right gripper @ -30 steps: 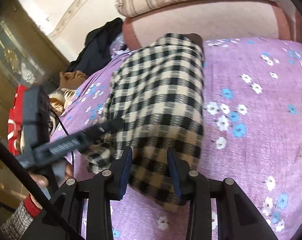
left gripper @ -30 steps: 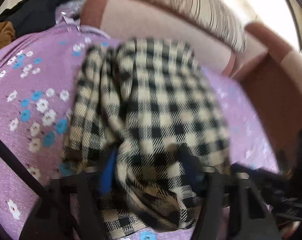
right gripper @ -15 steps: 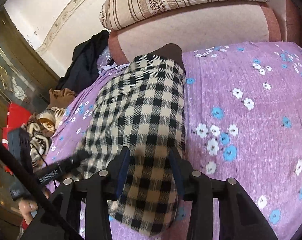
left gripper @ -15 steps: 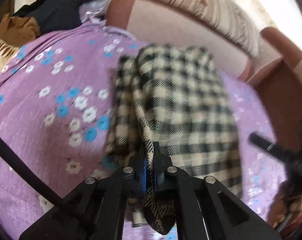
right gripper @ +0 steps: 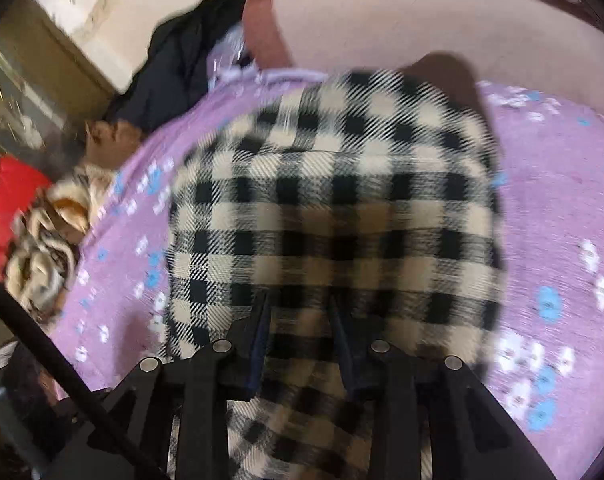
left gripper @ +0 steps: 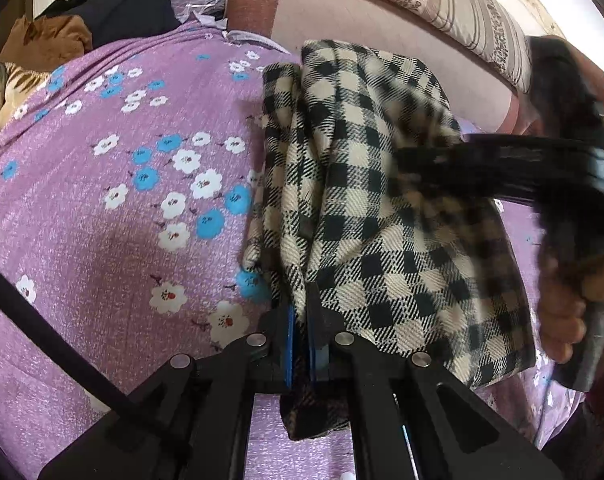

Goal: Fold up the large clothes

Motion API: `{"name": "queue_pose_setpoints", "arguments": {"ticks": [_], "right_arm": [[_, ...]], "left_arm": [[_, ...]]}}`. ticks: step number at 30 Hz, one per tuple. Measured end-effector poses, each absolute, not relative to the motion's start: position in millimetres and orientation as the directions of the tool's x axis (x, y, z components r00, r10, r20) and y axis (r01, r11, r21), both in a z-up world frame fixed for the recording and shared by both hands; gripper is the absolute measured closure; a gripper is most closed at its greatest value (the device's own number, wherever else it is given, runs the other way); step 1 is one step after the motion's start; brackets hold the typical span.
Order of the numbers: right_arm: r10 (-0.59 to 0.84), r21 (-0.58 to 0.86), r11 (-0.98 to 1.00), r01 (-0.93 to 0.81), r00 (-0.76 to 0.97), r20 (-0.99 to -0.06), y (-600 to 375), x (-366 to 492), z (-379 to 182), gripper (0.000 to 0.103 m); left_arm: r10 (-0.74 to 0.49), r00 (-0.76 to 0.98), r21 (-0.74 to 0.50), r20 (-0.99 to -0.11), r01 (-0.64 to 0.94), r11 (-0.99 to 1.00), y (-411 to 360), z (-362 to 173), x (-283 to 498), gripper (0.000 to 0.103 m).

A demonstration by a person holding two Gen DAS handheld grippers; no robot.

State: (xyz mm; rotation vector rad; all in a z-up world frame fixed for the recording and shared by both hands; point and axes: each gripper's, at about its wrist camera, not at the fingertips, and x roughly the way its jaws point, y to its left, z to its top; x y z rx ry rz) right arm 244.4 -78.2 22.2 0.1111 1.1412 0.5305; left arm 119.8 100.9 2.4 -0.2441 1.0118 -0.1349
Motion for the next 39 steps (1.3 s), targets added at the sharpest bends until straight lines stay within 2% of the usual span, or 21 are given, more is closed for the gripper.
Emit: {"name": "queue_pose_setpoints", "arguments": {"ticks": [5, 12, 16, 18, 21, 23, 24, 25, 26, 27, 28, 30, 33, 36, 38, 39], "right_arm": [[0.372, 0.213, 0.883, -0.419, 0.345, -0.862, -42, 250, 23, 0.068], [0.377, 0.209, 0.874, -0.438, 0.341, -0.862, 7, 284, 33, 0.069], [0.301, 0.119, 0.88, -0.459, 0.346, -0.888, 24, 291, 31, 0.069], [0.365, 0.164, 0.868, -0.469, 0.379, -0.851, 7, 284, 53, 0.069], [0.436, 0.244, 0.872, -0.424, 0.448, -0.781, -43, 269, 91, 0.057], [0.46, 0.283, 0.874, -0.396, 0.487, -0.743, -81, 256, 108, 0.038], [0.467, 0.302, 0.875, -0.377, 0.499, -0.73, -102, 250, 112, 0.035], [0.469, 0.322, 0.878, -0.354, 0.505, -0.725, -124, 243, 111, 0.032], [0.466, 0.333, 0.882, -0.333, 0.508, -0.725, -138, 239, 107, 0.031], [0.45, 0.337, 0.891, -0.304, 0.51, -0.733, -154, 233, 99, 0.031], [0.434, 0.333, 0.9, -0.28, 0.506, -0.746, -165, 230, 89, 0.031], [0.432, 0.364, 0.902, -0.233, 0.465, -0.773, -183, 225, 63, 0.031], [0.52, 0.491, 0.852, -0.18, 0.4, -0.755, -197, 228, 28, 0.031], [0.591, 0.572, 0.802, -0.172, 0.364, -0.719, -188, 239, 3, 0.029], [0.591, 0.578, 0.8, -0.161, 0.374, -0.715, -180, 247, -6, 0.027], [0.6, 0.593, 0.792, -0.145, 0.367, -0.711, -180, 250, -11, 0.029]], "left_arm": [[-0.226, 0.523, -0.267, -0.822, -0.003, 0.964, 103, 2, 121, 0.098], [-0.214, 0.527, -0.257, -0.823, -0.009, 0.966, 101, 1, 120, 0.097], [-0.211, 0.521, -0.258, -0.827, -0.018, 0.966, 102, 2, 121, 0.095], [-0.217, 0.522, -0.266, -0.825, -0.02, 0.964, 103, 5, 121, 0.095], [-0.191, 0.545, -0.239, -0.816, -0.018, 0.971, 100, 15, 117, 0.094], [-0.175, 0.576, -0.224, -0.799, -0.013, 0.975, 98, 26, 110, 0.094], [-0.174, 0.593, -0.225, -0.786, -0.011, 0.974, 98, 32, 107, 0.086], [-0.18, 0.61, -0.237, -0.772, -0.013, 0.972, 99, 38, 103, 0.072], [-0.184, 0.623, -0.251, -0.76, -0.019, 0.968, 101, 41, 101, 0.063], [-0.185, 0.638, -0.265, -0.748, -0.031, 0.964, 103, 44, 99, 0.048], [-0.181, 0.653, -0.279, -0.736, -0.048, 0.959, 106, 45, 98, 0.041], [-0.194, 0.647, -0.298, -0.737, -0.053, 0.953, 108, 42, 103, 0.041], [-0.228, 0.586, -0.3, -0.777, -0.028, 0.953, 106, 24, 120, 0.032], [-0.278, 0.515, -0.319, -0.811, 0.009, 0.948, 102, 2, 133, 0.032], [-0.347, 0.495, -0.392, -0.797, 0.013, 0.92, 104, -6, 138, 0.033], [-0.385, 0.491, -0.434, -0.781, 0.017, 0.901, 105, -7, 139, 0.038]]}}
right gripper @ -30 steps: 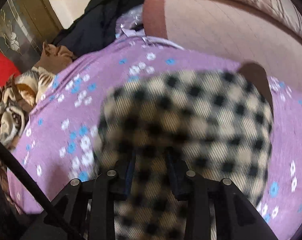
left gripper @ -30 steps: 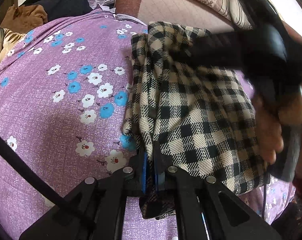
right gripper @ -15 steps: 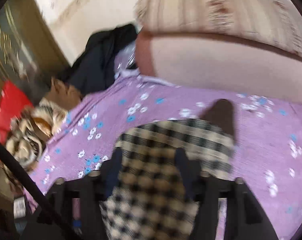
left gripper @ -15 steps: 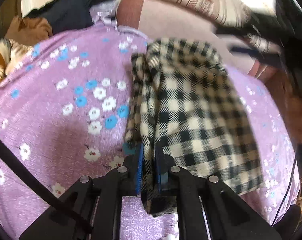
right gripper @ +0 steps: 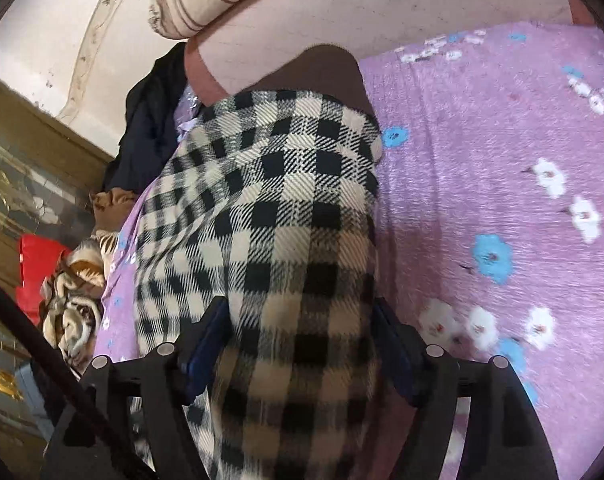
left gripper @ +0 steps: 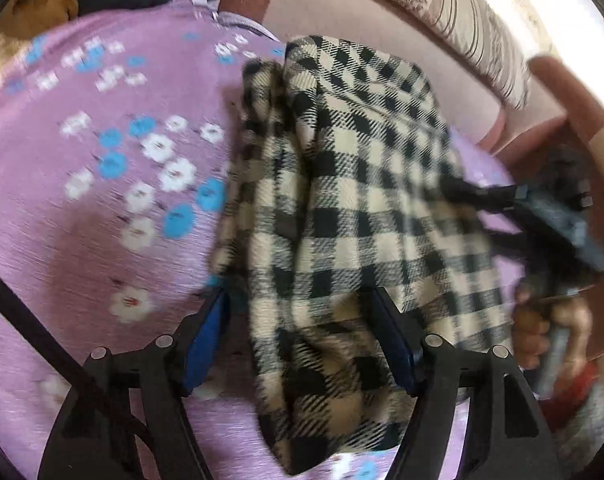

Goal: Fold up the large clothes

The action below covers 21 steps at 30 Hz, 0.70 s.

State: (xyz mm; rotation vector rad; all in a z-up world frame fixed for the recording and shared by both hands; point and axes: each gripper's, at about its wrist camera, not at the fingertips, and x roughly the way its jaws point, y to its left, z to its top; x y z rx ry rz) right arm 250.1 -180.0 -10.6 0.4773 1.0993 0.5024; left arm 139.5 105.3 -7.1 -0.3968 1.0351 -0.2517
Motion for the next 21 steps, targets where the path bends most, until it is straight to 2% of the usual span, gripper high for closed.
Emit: {"name": "queue_pose_setpoints", "arguments": {"ticks": [1, 2, 3, 4, 5, 6, 9, 14, 18, 21], "right_arm": [[0.616, 0.617, 0.777, -0.127, 0.359, -0.702, -181, 253, -15, 0.036], [0.632, 0.636, 0.762, -0.122, 0.352, -0.69, -183, 255, -14, 0.047], [0.651, 0.651, 0.747, -0.134, 0.346, -0.676, -187, 255, -10, 0.053], [0.668, 0.664, 0.733, -0.151, 0.344, -0.66, -192, 255, -3, 0.06], [0.681, 0.671, 0.721, -0.17, 0.351, -0.643, -198, 254, 6, 0.062], [0.686, 0.672, 0.717, -0.186, 0.364, -0.631, -203, 252, 16, 0.062], [0.634, 0.611, 0.763, -0.211, 0.428, -0.644, -214, 252, 39, 0.062], [0.508, 0.49, 0.859, -0.15, 0.377, -0.775, -206, 267, 12, 0.041], [0.472, 0.457, 0.878, -0.144, 0.421, -0.774, -206, 248, 21, 0.04], [0.398, 0.35, 0.917, -0.192, 0.52, -0.756, -213, 218, 54, 0.04]], "left_arm": [[-0.439, 0.473, -0.484, -0.764, 0.03, 0.874, 104, -8, 142, 0.057], [-0.452, 0.463, -0.5, -0.763, 0.022, 0.866, 101, -7, 144, 0.058], [-0.441, 0.481, -0.489, -0.758, 0.029, 0.872, 95, -1, 145, 0.06], [-0.446, 0.493, -0.487, -0.747, 0.051, 0.872, 88, 5, 146, 0.069], [-0.458, 0.5, -0.49, -0.735, 0.076, 0.869, 80, 12, 148, 0.073], [-0.472, 0.504, -0.496, -0.723, 0.097, 0.863, 74, 19, 150, 0.076], [-0.482, 0.518, -0.496, -0.707, 0.123, 0.859, 60, 30, 153, 0.076], [-0.4, 0.427, -0.431, -0.811, 0.027, 0.902, 63, -5, 162, 0.078], [-0.421, 0.422, -0.461, -0.802, 0.009, 0.887, 71, -7, 164, 0.078], [-0.394, 0.427, -0.429, -0.814, 0.015, 0.903, 66, -6, 163, 0.075]]}}
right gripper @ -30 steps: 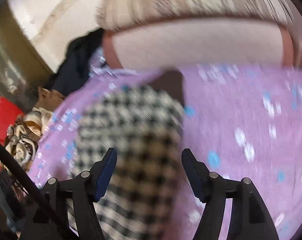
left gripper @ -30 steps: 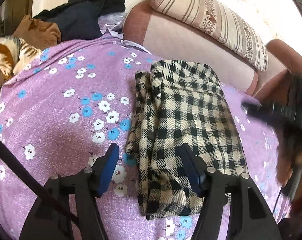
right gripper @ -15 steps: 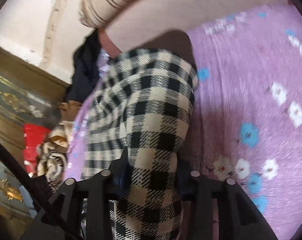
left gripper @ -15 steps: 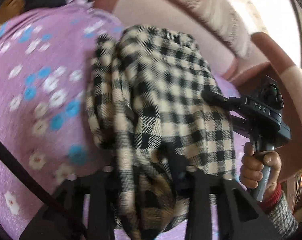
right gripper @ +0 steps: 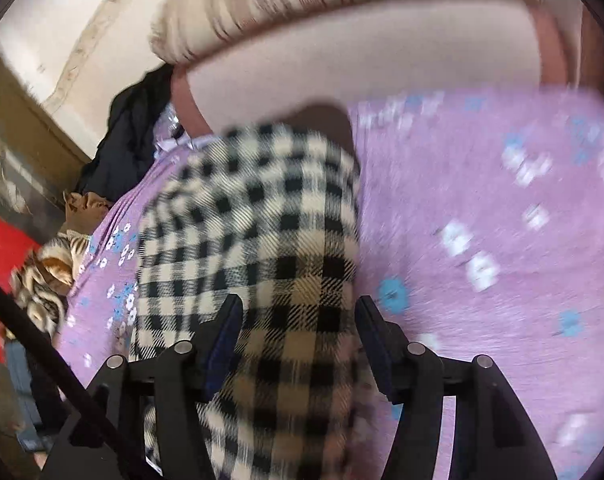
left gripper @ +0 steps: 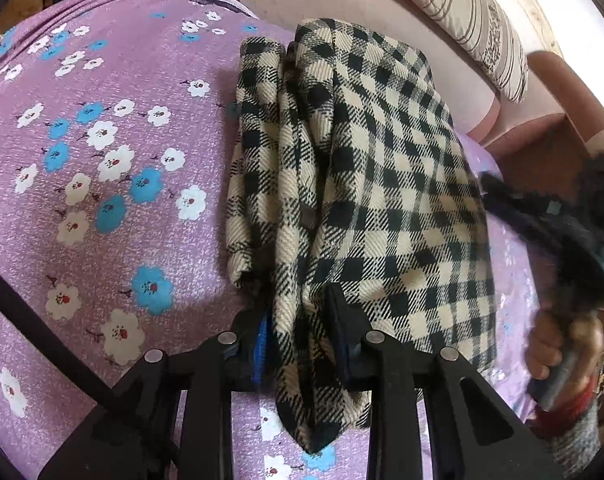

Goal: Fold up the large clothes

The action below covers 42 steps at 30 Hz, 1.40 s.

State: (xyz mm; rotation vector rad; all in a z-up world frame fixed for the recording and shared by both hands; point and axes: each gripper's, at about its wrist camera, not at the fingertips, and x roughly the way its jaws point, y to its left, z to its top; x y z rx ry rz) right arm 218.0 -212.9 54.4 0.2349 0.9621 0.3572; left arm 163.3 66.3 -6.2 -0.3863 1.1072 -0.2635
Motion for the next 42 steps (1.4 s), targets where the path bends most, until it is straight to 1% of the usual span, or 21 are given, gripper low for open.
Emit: {"name": "queue_pose_setpoints", "arguments": {"ticks": [1, 2, 4, 6, 7, 10, 12, 14, 20, 22, 24, 27, 30, 32, 35, 37, 38, 39, 40, 42], "right_arm": [[0.377, 0.314, 0.926, -0.21, 0.549, -0.746, -213, 207, 65, 0.047], [0.382, 0.307, 0.924, -0.227, 0.564, -0.732, -212, 197, 73, 0.066], [0.438, 0.353, 0.899, -0.258, 0.536, -0.722, -211, 186, 75, 0.08], [0.471, 0.381, 0.882, -0.276, 0.496, -0.73, -210, 175, 66, 0.082], [0.466, 0.373, 0.884, -0.281, 0.473, -0.748, -207, 169, 57, 0.084], [0.452, 0.361, 0.889, -0.28, 0.417, -0.789, -202, 150, 27, 0.084], [0.476, 0.397, 0.877, -0.27, 0.383, -0.792, -205, 134, 11, 0.084], [0.491, 0.414, 0.869, -0.271, 0.358, -0.795, -209, 119, 1, 0.087], [0.477, 0.402, 0.874, -0.274, 0.325, -0.816, -211, 99, -4, 0.087], [0.491, 0.411, 0.866, -0.285, 0.335, -0.804, -214, 90, 7, 0.087], [0.528, 0.439, 0.846, -0.302, 0.363, -0.767, -216, 88, 27, 0.087], [0.593, 0.5, 0.804, -0.32, 0.382, -0.709, -210, 109, 54, 0.085], [0.658, 0.561, 0.751, -0.347, 0.335, -0.674, -186, 145, 60, 0.085], [0.694, 0.599, 0.715, -0.361, 0.267, -0.668, -162, 170, 48, 0.085], [0.782, 0.712, 0.608, -0.35, 0.11, -0.614, -123, 199, 20, 0.085], [0.762, 0.693, 0.623, -0.363, 0.079, -0.643, -96, 217, 3, 0.085], [0.735, 0.665, 0.65, -0.369, 0.083, -0.673, -87, 226, -4, 0.087], [0.735, 0.668, 0.65, -0.361, 0.078, -0.674, -81, 235, -9, 0.089], [0.748, 0.687, 0.641, -0.343, 0.079, -0.659, -77, 246, -14, 0.094], [0.767, 0.706, 0.627, -0.329, 0.101, -0.634, -70, 266, -14, 0.097]], "left_arm": [[-0.385, 0.427, -0.419, -0.818, 0.016, 0.908, 66, -6, 157, 0.073], [-0.372, 0.428, -0.407, -0.823, 0.012, 0.913, 66, -5, 156, 0.071], [-0.366, 0.43, -0.403, -0.826, 0.005, 0.915, 73, -6, 144, 0.069], [-0.372, 0.428, -0.414, -0.823, -0.004, 0.91, 75, -7, 140, 0.069], [-0.373, 0.43, -0.416, -0.822, -0.007, 0.909, 76, -8, 136, 0.068], [-0.365, 0.433, -0.408, -0.824, -0.005, 0.913, 79, -8, 128, 0.068], [-0.365, 0.436, -0.406, -0.823, -0.001, 0.914, 80, -8, 122, 0.068], [-0.362, 0.438, -0.402, -0.823, 0.002, 0.916, 80, -8, 117, 0.068], [-0.359, 0.439, -0.4, -0.823, 0.0, 0.917, 83, -7, 99, 0.066], [-0.36, 0.438, -0.402, -0.824, -0.002, 0.916, 85, -7, 93, 0.066], [-0.366, 0.435, -0.41, -0.823, -0.007, 0.912, 87, -7, 89, 0.065], [-0.382, 0.429, -0.432, -0.819, -0.02, 0.902, 91, -8, 86, 0.065], [-0.385, 0.426, -0.437, -0.819, -0.028, 0.899, 94, -9, 84, 0.066], [-0.378, 0.428, -0.429, -0.821, -0.025, 0.903, 93, -9, 84, 0.065], [-0.364, 0.435, -0.411, -0.824, -0.014, 0.912, 91, -8, 82, 0.065], [-0.358, 0.439, -0.401, -0.824, -0.007, 0.916, 89, -7, 82, 0.065], [-0.355, 0.44, -0.397, -0.825, -0.004, 0.918, 88, -7, 82, 0.065], [-0.352, 0.439, -0.392, -0.827, -0.001, 0.92, 86, -7, 83, 0.065], [-0.349, 0.44, -0.386, -0.828, 0.004, 0.922, 84, -6, 83, 0.065], [-0.343, 0.443, -0.377, -0.828, 0.013, 0.926, 82, -6, 82, 0.065]]}}
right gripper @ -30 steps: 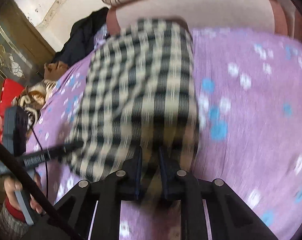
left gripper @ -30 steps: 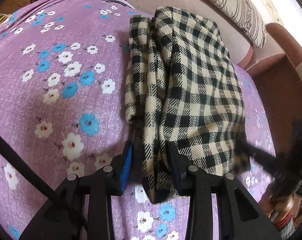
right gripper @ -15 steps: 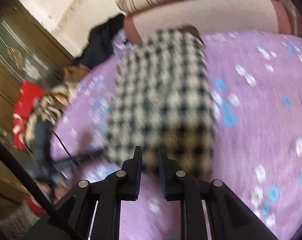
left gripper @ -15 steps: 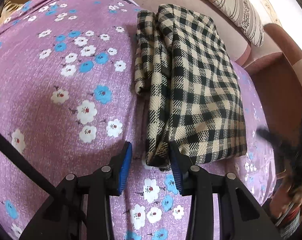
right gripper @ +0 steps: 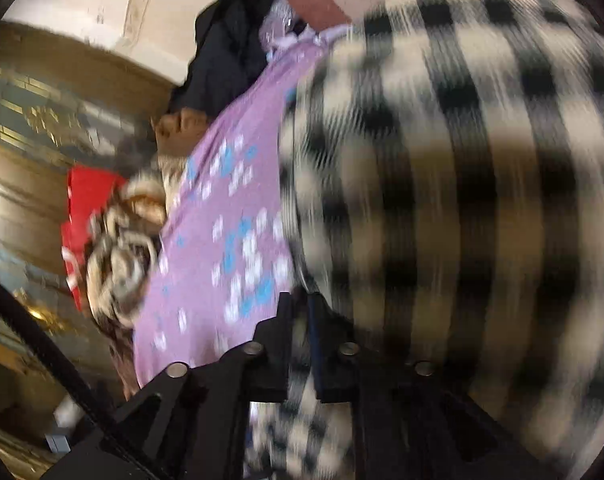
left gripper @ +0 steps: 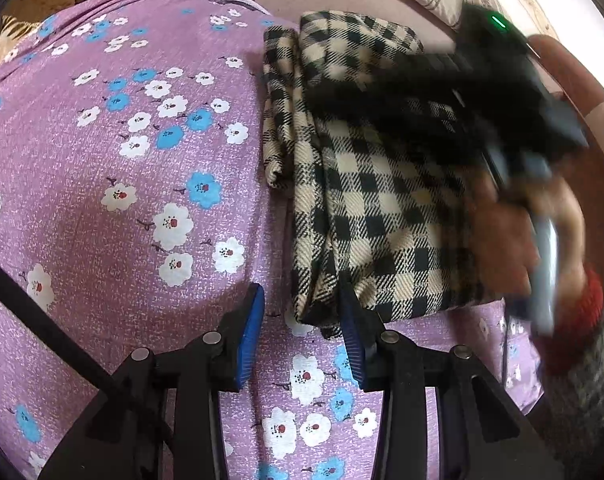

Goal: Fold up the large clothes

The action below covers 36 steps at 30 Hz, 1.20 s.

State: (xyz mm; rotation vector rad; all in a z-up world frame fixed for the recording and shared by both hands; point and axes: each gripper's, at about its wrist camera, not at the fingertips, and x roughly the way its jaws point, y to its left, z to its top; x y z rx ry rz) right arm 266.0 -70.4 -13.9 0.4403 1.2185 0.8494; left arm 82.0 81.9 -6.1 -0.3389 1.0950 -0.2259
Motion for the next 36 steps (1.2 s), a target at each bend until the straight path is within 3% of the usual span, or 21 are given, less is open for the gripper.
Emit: {"name": "queue_pose_setpoints", "arguments": {"ticks": [6, 11, 15, 19, 23, 27, 29, 31, 36], "right_arm": [[0.75, 0.702, 0.66, -0.268, 0.188, -0.634, -66, 335, -13, 0.102], [0.591, 0.572, 0.804, -0.165, 0.335, -0.734, -75, 369, -5, 0.097], [0.692, 0.67, 0.713, -0.207, 0.365, -0.623, -105, 347, 28, 0.096], [0.709, 0.665, 0.701, -0.259, 0.362, -0.605, -141, 309, 47, 0.094], [0.625, 0.604, 0.774, -0.191, 0.382, -0.681, -176, 305, 27, 0.091], [0.542, 0.588, 0.807, -0.056, 0.467, -0.698, -212, 308, 18, 0.1], [0.493, 0.56, 0.828, -0.03, 0.514, -0.702, -219, 297, 32, 0.1], [0.45, 0.501, 0.864, -0.056, 0.533, -0.717, -216, 280, 49, 0.092], [0.582, 0.549, 0.808, -0.216, 0.437, -0.685, -199, 198, 58, 0.09]], "left_arm": [[-0.34, 0.455, -0.371, -0.823, 0.023, 0.928, 81, -7, 80, 0.065], [-0.331, 0.459, -0.356, -0.824, 0.033, 0.934, 80, -8, 79, 0.064], [-0.317, 0.46, -0.338, -0.829, 0.039, 0.94, 78, -8, 77, 0.064], [-0.318, 0.456, -0.347, -0.831, 0.02, 0.938, 78, -9, 78, 0.063], [-0.3, 0.465, -0.329, -0.833, 0.021, 0.944, 77, -9, 78, 0.062], [-0.301, 0.475, -0.33, -0.827, 0.024, 0.944, 76, -8, 77, 0.056], [-0.301, 0.471, -0.33, -0.83, 0.021, 0.944, 77, -7, 76, 0.056], [-0.298, 0.474, -0.331, -0.829, 0.013, 0.944, 79, -4, 76, 0.056], [-0.252, 0.534, -0.295, -0.807, 0.005, 0.955, 81, 13, 68, 0.056]]}}
